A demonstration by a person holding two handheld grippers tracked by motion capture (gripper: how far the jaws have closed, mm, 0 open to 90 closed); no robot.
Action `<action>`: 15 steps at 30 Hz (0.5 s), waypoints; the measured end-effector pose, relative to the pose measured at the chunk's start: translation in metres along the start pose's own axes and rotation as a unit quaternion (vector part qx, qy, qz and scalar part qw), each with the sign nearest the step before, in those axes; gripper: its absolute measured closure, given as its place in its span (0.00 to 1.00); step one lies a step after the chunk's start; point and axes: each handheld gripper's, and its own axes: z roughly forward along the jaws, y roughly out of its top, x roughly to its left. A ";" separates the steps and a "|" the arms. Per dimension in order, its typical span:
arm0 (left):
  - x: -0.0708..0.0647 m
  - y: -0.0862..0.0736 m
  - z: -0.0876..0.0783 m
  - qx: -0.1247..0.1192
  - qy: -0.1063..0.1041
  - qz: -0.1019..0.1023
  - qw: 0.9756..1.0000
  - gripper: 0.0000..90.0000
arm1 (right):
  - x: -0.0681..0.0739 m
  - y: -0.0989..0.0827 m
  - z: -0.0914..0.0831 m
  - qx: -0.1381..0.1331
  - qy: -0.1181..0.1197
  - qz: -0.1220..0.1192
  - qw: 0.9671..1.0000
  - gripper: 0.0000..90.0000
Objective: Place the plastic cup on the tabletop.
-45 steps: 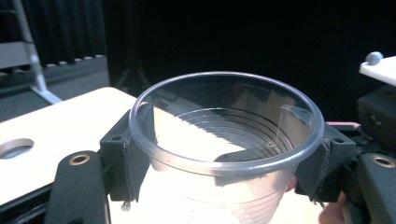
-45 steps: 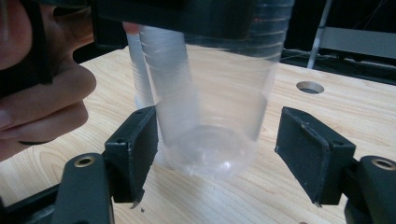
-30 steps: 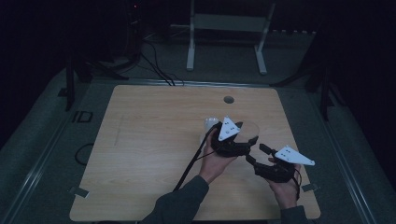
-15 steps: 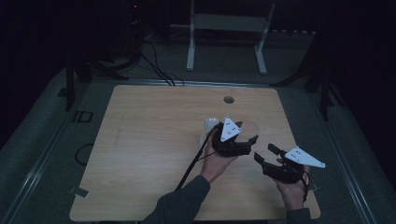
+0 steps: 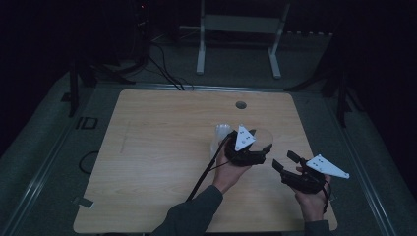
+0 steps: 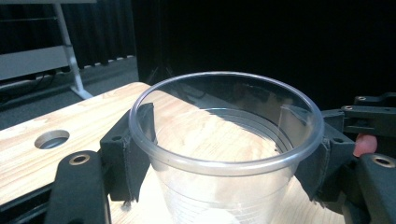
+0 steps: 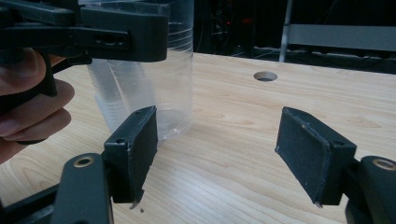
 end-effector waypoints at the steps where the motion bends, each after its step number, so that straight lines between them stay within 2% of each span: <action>1: 0.000 0.000 0.000 -0.001 0.000 0.000 1.000 0.32 | 0.000 0.000 -0.001 -0.001 -0.001 0.001 1.000 0.32; 15: 0.000 -0.002 0.002 -0.005 0.004 0.000 1.000 0.32 | -0.003 0.002 -0.005 -0.007 -0.005 0.003 1.000 0.32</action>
